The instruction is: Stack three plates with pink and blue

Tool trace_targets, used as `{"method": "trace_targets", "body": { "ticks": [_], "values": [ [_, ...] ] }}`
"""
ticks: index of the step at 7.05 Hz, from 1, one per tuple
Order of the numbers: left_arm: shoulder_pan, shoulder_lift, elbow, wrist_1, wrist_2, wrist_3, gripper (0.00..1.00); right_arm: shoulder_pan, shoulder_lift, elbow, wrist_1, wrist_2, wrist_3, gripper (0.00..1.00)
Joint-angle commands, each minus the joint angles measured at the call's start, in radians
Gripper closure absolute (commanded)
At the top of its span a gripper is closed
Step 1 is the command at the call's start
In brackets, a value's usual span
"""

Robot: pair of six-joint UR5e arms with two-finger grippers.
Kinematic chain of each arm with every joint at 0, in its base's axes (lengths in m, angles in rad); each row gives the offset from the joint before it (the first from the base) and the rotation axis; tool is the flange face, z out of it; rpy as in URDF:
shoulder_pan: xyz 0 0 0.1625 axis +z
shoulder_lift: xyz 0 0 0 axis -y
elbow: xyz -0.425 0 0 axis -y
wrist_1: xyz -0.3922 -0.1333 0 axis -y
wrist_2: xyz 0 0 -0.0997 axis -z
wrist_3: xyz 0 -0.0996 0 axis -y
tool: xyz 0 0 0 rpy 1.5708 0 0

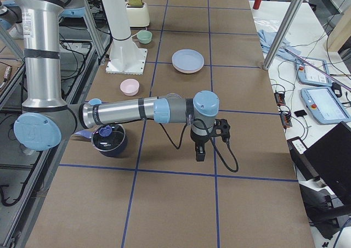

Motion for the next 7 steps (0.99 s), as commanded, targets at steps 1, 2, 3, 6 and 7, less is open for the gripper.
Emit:
{"method": "trace_targets", "body": {
  "ticks": [1, 2, 3, 6, 7],
  "values": [
    [0.001, -0.004, -0.009, 0.000, -0.001, -0.012, 0.01, -0.001, 0.000, 0.005, 0.002, 0.008, 0.006, 0.00],
    [0.001, -0.002, -0.020, 0.000, 0.002, -0.013, 0.01, -0.003, 0.000, 0.003, 0.002, 0.008, 0.009, 0.00],
    [0.001, -0.002, -0.010, 0.000, 0.008, -0.042, 0.01, -0.002, -0.004, 0.005, 0.002, 0.013, 0.004, 0.00],
    [0.004, 0.003, -0.098, 0.008, 0.008, -0.089, 0.01, -0.002, -0.024, 0.017, 0.001, 0.037, 0.015, 0.00],
    [0.007, 0.003, -0.095, 0.006, 0.010, -0.090, 0.01, -0.003, -0.018, 0.019, 0.002, 0.024, 0.016, 0.00]
  ]
}}
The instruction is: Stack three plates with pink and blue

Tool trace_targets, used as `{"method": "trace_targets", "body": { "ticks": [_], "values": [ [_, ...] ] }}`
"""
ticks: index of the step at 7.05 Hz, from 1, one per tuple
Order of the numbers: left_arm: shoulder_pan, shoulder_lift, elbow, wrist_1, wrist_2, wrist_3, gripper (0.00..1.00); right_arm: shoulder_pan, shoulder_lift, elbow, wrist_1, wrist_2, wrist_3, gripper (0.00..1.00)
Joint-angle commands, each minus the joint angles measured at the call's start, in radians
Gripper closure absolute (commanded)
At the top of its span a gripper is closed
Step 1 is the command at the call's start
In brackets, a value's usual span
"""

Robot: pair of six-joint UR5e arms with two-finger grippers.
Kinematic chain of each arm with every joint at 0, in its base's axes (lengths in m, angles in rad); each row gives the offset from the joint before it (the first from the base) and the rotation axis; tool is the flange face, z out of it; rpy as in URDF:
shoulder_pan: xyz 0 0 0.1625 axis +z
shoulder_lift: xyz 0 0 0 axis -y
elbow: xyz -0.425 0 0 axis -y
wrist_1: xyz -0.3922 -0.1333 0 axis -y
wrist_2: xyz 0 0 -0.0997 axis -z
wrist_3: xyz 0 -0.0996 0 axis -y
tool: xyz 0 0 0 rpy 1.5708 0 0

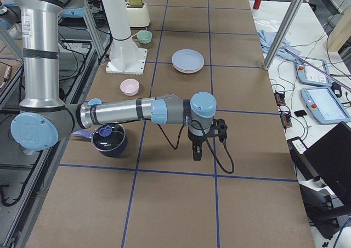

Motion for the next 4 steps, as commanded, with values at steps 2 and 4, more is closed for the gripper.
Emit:
{"method": "trace_targets", "body": {
  "ticks": [2, 4],
  "values": [
    [0.001, 0.045, -0.019, 0.000, 0.002, -0.004, 0.01, -0.001, 0.014, 0.007, 0.001, -0.001, 0.006, 0.00],
    [0.004, 0.067, -0.011, -0.006, 0.001, -0.004, 0.01, -0.016, 0.014, -0.005, -0.001, -0.010, 0.004, 0.00]
  ]
}}
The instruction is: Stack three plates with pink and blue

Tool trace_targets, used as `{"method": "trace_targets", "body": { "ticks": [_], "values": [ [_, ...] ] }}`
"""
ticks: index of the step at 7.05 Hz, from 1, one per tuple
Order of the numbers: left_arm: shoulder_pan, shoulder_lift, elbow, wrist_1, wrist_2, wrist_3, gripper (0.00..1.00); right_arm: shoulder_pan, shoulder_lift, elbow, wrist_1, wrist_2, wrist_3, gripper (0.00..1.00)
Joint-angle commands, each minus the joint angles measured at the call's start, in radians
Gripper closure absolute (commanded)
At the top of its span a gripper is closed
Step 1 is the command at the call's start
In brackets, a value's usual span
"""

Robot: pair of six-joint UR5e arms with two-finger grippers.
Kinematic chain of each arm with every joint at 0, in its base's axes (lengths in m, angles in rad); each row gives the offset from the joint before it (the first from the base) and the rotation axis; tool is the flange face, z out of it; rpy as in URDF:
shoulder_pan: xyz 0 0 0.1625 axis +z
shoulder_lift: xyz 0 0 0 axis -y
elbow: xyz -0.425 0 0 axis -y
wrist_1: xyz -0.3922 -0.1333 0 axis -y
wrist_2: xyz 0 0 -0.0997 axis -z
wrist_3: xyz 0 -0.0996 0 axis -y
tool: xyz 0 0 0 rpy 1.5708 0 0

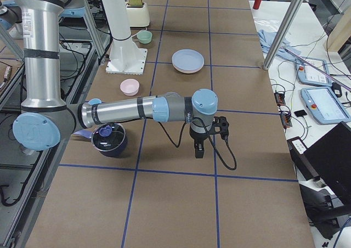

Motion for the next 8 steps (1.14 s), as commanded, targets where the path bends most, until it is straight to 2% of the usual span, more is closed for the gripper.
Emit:
{"method": "trace_targets", "body": {
  "ticks": [1, 3, 8],
  "values": [
    [0.002, 0.003, 0.011, -0.004, 0.003, 0.000, 0.01, -0.013, -0.002, -0.008, -0.001, 0.012, 0.002, 0.00],
    [0.000, 0.006, 0.016, -0.009, -0.006, 0.009, 0.01, -0.021, 0.008, 0.007, -0.007, 0.011, -0.001, 0.00],
    [0.014, 0.015, 0.019, -0.013, -0.008, 0.005, 0.01, -0.059, 0.005, -0.054, 0.017, -0.015, -0.006, 0.00]
  ]
}}
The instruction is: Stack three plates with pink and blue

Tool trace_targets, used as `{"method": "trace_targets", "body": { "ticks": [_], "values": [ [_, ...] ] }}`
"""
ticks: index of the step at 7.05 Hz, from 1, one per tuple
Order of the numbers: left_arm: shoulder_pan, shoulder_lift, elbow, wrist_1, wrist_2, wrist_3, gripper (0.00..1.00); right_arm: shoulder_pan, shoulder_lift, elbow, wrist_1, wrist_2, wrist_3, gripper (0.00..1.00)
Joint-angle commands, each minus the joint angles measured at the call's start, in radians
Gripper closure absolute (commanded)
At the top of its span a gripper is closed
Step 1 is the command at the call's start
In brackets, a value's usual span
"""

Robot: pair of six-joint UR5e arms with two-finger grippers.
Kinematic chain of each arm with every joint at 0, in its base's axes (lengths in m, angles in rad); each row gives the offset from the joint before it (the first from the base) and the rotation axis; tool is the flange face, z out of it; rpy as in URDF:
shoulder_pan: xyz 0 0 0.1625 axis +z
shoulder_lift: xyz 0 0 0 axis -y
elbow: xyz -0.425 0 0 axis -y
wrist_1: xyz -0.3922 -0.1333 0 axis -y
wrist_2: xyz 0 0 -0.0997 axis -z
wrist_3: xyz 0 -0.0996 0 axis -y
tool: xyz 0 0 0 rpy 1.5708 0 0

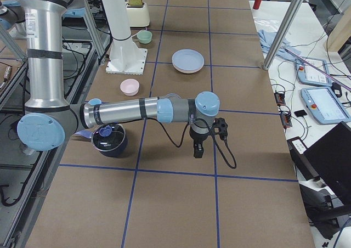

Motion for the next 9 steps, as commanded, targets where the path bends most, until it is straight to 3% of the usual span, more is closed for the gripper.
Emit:
{"method": "trace_targets", "body": {
  "ticks": [1, 3, 9],
  "values": [
    [0.012, 0.001, 0.001, 0.003, -0.001, 0.002, 0.01, -0.003, -0.005, -0.042, 0.043, -0.018, 0.002, 0.00],
    [0.012, 0.008, -0.021, 0.006, -0.001, -0.002, 0.01, -0.003, 0.003, -0.072, 0.107, -0.018, 0.003, 0.00],
    [0.023, -0.018, -0.028, 0.000, -0.004, 0.010, 0.01, -0.003, 0.032, -0.067, 0.107, -0.012, 0.003, 0.00]
  ]
}}
